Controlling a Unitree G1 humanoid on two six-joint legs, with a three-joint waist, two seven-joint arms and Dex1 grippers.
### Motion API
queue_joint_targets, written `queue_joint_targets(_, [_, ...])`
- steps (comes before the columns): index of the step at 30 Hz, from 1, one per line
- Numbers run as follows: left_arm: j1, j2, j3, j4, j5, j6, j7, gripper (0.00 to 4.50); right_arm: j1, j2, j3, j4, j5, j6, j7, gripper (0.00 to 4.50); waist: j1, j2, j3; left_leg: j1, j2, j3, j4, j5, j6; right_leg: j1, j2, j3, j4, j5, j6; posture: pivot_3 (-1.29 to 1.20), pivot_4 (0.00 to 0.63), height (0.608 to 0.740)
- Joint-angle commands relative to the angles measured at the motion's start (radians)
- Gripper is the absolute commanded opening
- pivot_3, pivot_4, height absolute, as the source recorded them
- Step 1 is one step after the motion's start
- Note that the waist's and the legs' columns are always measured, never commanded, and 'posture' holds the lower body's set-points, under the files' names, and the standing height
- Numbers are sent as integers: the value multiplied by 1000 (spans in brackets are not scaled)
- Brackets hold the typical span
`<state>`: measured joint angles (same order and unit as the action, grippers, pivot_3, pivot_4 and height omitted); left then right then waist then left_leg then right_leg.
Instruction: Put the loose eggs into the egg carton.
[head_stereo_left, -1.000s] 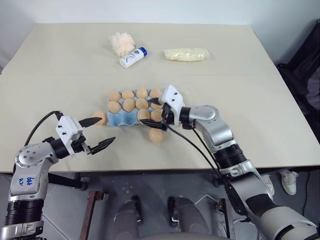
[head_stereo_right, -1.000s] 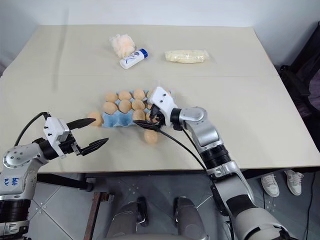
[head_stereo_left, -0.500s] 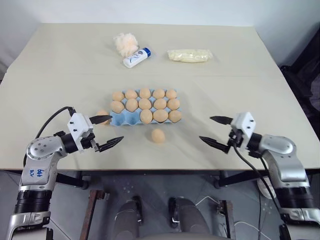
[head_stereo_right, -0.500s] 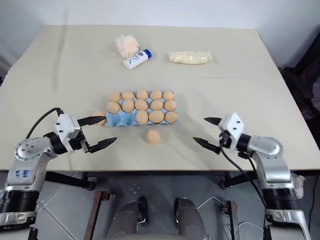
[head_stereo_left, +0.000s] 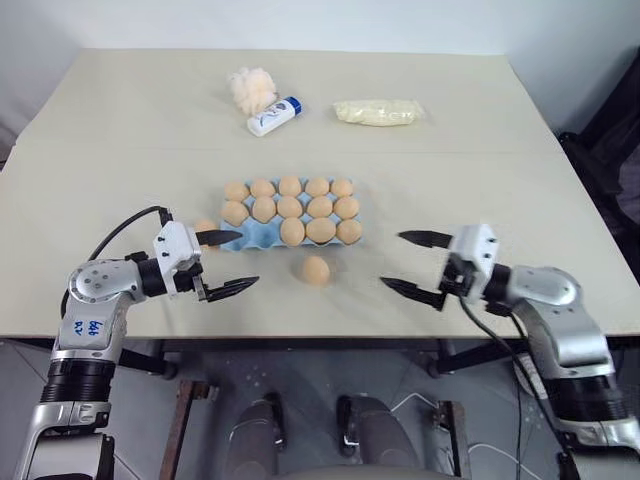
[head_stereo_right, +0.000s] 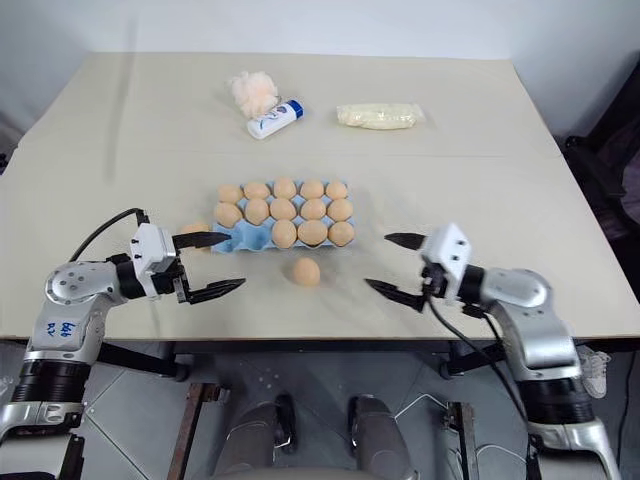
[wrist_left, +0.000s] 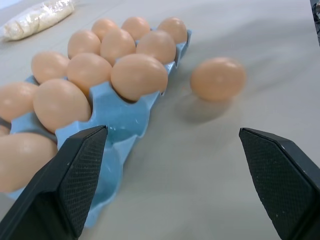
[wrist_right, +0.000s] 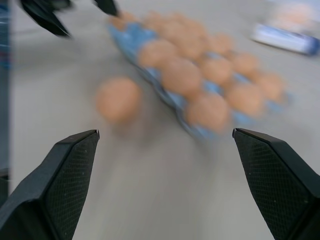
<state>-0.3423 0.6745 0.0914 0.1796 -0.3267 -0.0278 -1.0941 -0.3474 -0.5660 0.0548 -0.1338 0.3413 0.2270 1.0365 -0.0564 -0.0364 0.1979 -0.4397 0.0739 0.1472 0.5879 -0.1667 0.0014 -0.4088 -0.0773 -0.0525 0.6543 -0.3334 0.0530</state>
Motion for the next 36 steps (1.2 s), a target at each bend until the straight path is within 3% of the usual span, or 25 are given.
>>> queue_joint_targets(1, [10, 11, 19, -12, -8, -7, -1, 4500, -61, 41, 75, -19, -13, 46, -13, 4477, 1, 0, 0, -1, 0, 0, 0, 0, 0, -1, 0, 0, 0, 0, 0, 0, 150, 740])
queue_joint_targets(7, [86, 31, 68, -73, -22, 11, 28, 4500, -182, 162, 221, 141, -118, 0, -35, 4477, 0, 0, 0, -2, 0, 0, 0, -1, 1, -1, -1, 0, -1, 0, 0, 0, 150, 740])
queue_joint_targets(17, [189, 37, 129, -177, -35, 53, 77, 4500, -260, 288, 274, 442, -234, -192, -56, 4477, -3, 0, 0, -1, 0, 0, 0, -1, 1, -1, -1, 0, 0, 0, 0, 0, 150, 740])
queue_joint_targets(20, [202, 40, 141, -187, -37, 57, 85, 4500, -271, 309, 263, 478, -238, -229, -57, 3898, -3, 0, 0, -1, 0, 0, -1, 0, 0, -1, -1, 0, 0, 0, 1, 0, 150, 740])
queue_joint_targets(26, [229, 47, 170, -202, -45, 66, 108, 4500, -283, 320, 253, 445, -220, -211, -39, 1852, -8, 0, 0, -1, 0, 0, -2, 0, 0, -1, -1, 0, 0, 0, 0, 0, 150, 740])
queue_joint_targets(33, [258, 45, 192, -224, -56, 82, 137, 4500, -357, 365, 228, 367, -165, -115, -46, 1852, -16, 0, 0, -1, 0, 1, -3, 0, -1, -2, -1, 0, 0, 0, 0, 0, 150, 740])
queue_joint_targets(36, [274, 36, 216, -223, -56, 107, 181, 4500, -537, 484, 230, 573, -220, -143, -149, 1852, -39, 0, 0, -1, 0, 1, -4, 0, -1, -3, -1, 1, 1, 1, 0, 0, 150, 740])
